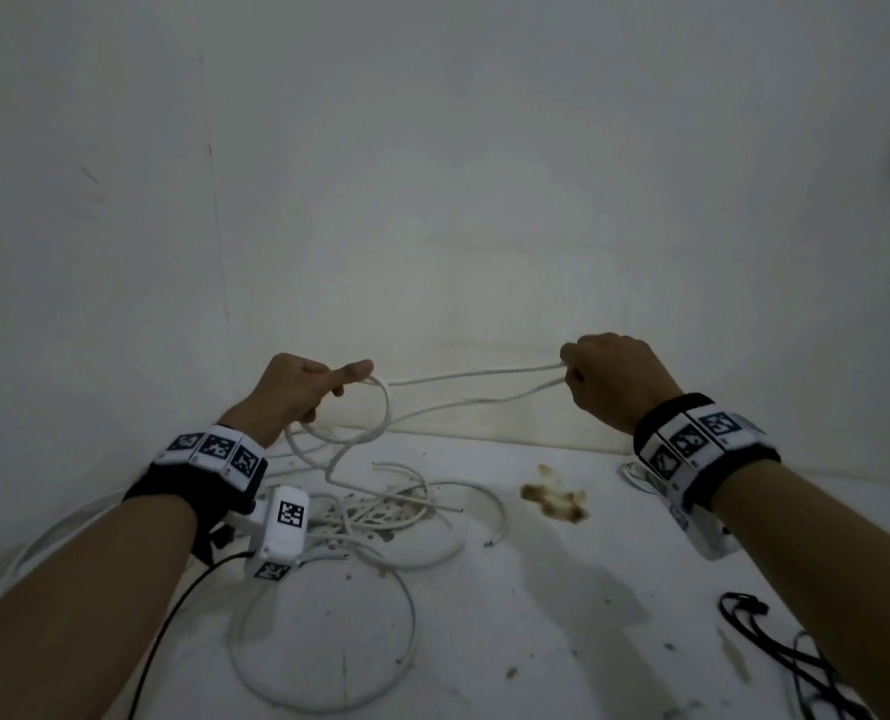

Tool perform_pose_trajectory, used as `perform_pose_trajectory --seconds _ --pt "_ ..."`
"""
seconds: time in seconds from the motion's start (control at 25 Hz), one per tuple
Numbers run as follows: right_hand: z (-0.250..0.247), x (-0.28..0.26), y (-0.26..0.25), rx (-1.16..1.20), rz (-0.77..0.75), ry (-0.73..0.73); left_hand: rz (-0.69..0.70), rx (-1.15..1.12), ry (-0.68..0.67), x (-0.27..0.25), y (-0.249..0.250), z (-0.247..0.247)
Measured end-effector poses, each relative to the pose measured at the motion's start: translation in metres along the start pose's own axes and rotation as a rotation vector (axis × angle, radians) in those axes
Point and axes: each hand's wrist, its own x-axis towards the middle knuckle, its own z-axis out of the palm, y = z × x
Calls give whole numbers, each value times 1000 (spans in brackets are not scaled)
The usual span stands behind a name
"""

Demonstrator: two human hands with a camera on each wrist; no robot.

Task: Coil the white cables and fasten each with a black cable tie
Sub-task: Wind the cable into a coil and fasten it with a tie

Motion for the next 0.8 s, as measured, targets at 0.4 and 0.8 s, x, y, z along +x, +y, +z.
perform_pose_trajectory --seconds 0.4,0.8 --pt "28 20 -1 -16 476 -347 188 233 33 1 -13 -1" --pt "19 -5 -1 549 699 -775 -39 -2 130 -2 -13 -7"
